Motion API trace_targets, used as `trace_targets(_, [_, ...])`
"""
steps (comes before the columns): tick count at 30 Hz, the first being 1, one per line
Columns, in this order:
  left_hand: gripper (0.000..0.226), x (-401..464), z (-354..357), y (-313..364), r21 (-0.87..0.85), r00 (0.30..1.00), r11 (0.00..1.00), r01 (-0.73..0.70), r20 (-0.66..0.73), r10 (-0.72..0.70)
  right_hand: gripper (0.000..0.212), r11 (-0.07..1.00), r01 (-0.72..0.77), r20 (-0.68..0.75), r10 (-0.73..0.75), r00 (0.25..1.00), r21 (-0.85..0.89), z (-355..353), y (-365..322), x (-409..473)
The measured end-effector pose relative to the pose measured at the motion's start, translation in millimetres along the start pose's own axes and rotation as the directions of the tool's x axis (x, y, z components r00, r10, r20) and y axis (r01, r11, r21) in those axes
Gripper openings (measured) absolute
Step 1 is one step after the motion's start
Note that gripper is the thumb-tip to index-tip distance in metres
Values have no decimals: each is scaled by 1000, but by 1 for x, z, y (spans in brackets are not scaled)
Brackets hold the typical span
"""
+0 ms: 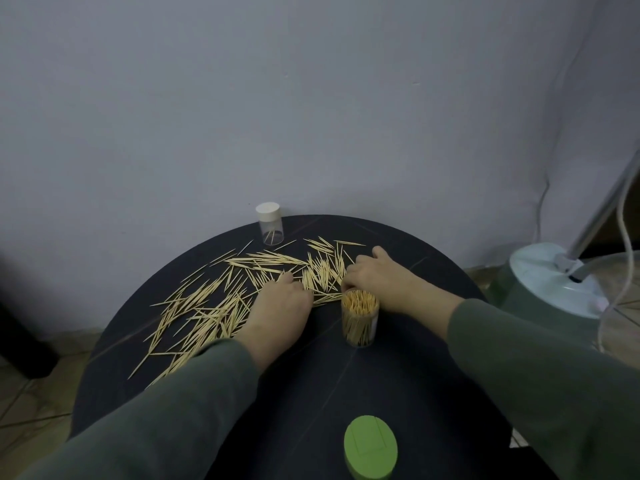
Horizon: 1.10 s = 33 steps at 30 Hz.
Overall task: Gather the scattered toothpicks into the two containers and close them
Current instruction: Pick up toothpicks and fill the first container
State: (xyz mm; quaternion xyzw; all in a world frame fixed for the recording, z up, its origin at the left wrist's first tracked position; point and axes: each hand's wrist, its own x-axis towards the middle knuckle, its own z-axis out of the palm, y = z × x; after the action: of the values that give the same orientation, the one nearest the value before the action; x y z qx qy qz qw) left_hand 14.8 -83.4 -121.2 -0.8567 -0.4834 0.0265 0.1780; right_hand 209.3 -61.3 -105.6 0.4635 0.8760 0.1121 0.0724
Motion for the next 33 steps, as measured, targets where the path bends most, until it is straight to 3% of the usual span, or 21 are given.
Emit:
trace_targets(7, [24, 2, 6, -7, -122, 996, 989, 84, -4, -85, 22, 986, -79, -38, 86, 996, 144, 4, 6, -5])
trace_targets(11, [20, 1, 2, -13, -299, 980, 938, 176, -39, -196, 18, 901, -191, -43, 225, 973, 390, 3, 9, -8])
trace_targets(17, [18, 0, -3, -13, -492, 951, 826, 276, 15, -309, 8, 786, -250, -27, 321, 947, 566, -4, 11, -14])
trace_targets(21, [10, 1, -15, -6, -771, 919, 567, 289, 59, -389, 8, 621, -196, -72, 380, 922, 758, -17, 8, -21])
trace_targets(25, [10, -1, -32, 8, -983, 911, 126, 131, 69, -406, 12, 402, -4, -172, 401, 900, 916, -34, 2, -31])
trace_targets(28, [13, 0, -34, 20, -983, 908, -184, 15, 91, -409, 16, 228, 109, -198, 414, 888, 968, -33, -6, -39])
trace_targets(30, [14, 0, -33, 28, -965, 920, -263, -1, 103, -379, 17, 102, 146, -176, 418, 891, 984, -27, -11, -43])
trace_targets(33, [14, -1, -29, 37, -967, 934, -254, 23, 111, -339, 16, 85, 132, -155, 381, 911, 988, -19, -11, -47])
